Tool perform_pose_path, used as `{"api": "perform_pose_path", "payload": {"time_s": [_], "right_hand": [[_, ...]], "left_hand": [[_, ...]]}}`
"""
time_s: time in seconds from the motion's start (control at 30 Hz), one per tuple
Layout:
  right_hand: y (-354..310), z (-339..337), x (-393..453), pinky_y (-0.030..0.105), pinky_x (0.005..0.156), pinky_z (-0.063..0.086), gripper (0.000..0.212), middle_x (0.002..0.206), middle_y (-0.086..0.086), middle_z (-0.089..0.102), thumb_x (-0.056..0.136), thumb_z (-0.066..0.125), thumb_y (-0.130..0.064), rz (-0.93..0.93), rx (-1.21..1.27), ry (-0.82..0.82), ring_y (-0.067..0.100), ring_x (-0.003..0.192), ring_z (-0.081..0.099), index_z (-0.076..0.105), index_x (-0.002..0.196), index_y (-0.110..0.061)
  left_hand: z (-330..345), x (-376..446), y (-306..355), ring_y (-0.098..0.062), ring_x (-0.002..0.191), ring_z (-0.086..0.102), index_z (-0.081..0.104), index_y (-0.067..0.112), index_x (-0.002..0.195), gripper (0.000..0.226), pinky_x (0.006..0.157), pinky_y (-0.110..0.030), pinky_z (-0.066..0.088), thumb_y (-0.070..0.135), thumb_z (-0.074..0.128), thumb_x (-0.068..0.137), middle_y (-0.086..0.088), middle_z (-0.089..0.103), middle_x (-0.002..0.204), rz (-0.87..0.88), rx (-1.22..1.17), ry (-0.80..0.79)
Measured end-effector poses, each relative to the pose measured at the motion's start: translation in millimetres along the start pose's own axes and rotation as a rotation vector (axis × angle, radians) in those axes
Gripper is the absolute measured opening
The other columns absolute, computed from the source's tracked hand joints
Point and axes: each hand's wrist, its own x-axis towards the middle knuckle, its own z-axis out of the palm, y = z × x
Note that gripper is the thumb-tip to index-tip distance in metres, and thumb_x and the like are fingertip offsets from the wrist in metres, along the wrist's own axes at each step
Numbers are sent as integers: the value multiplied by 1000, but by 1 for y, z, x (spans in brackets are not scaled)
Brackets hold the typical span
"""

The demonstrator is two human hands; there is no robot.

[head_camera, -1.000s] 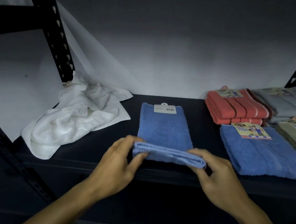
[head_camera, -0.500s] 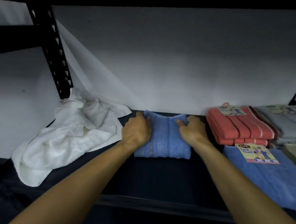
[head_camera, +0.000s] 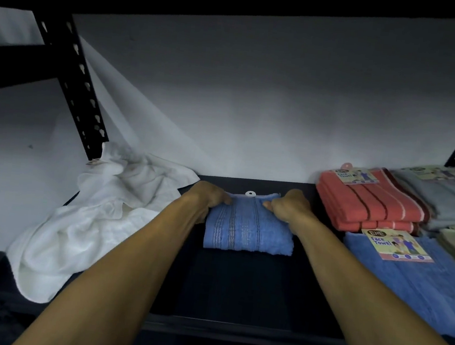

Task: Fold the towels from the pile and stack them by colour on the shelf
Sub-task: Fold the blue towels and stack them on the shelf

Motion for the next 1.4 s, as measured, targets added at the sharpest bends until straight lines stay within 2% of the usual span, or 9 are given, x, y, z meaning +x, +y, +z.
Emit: {"api": "perform_pose_path", "payload": {"time_s": [0.17, 0.37, 0.53, 0.7, 0.87, 1.07, 1.2, 1.3, 1.4], "right_hand": [[8, -2, -1, 36, 70, 57, 21, 94, 10, 69, 90, 59, -29, -73, 189, -4, 22, 81, 67, 63, 89, -9], [2, -32, -32, 29, 74, 44, 10, 106, 4, 57, 92, 61, -23, -644, 173, 305, 20, 92, 58, 51, 95, -21], [25, -44, -75, 14, 92, 40, 18, 120, -1, 53, 88, 59, -11, -1038, 80, 281, 6, 109, 51, 62, 105, -9], [82, -38, -114, 28, 83, 50, 27, 138, -10, 46, 76, 68, 1, -1099, -317, 177, 10, 125, 47, 60, 94, -17], [109, -37, -133, 28, 98, 46, 29, 143, -24, 43, 82, 65, -22, -1028, -421, -80, -6, 135, 35, 50, 104, -33], [88, -54, -135, 28, 95, 43, 33, 137, -32, 44, 69, 44, -19, -863, -456, -219, -8, 127, 41, 44, 91, -44], [68, -39, -121, 42, 99, 44, 31, 129, -24, 51, 88, 43, -17, -860, -300, -104, -2, 125, 43, 55, 101, -42], [50, -22, -111, 32, 119, 17, 40, 155, -13, 27, 104, 33, -31, -781, -477, -200, 0, 143, 15, 41, 143, -27], [40, -12, -102, 25, 115, -8, 53, 162, -9, -2, 106, 19, -38, -704, -728, -335, 3, 146, -8, 7, 155, -22]], "left_hand": [[1, -8, -6, -23, 87, 69, 63, 2, 104, 28, 71, -32, 58, 23, 72, 88, -10, 70, 98, 180, -30, 69], [-21, -52, -11, 0, 77, 63, 57, 18, 91, 14, 65, -13, 48, 21, 71, 90, 2, 67, 91, 768, 5, 194], [-42, -77, -42, -12, 85, 66, 59, 19, 100, 22, 73, -31, 55, 13, 71, 82, 9, 65, 94, 1090, 233, 186], [-45, -95, -99, -11, 104, 58, 63, 16, 106, 22, 74, -28, 51, 22, 71, 87, 8, 59, 115, 1370, 696, 206], [-45, -111, -128, -9, 121, 52, 57, 21, 115, 38, 94, -26, 48, 12, 68, 80, 11, 55, 125, 1297, 904, 60], [-56, -117, -116, -2, 129, 43, 59, 22, 112, 57, 106, -15, 35, -7, 44, 65, 12, 54, 132, 1166, 831, -25], [-38, -111, -95, 2, 140, 25, 50, 19, 137, 39, 114, -9, 16, 10, 45, 100, 12, 38, 151, 1028, 746, 65], [-22, -98, -80, -1, 149, -1, 19, 23, 156, 55, 121, -24, 3, 41, 30, 106, 11, 9, 164, 821, 939, -63], [-19, -81, -77, 0, 148, -13, -1, 26, 158, 60, 123, -34, -3, 46, 21, 106, 11, -5, 165, 700, 1103, -160]]}}
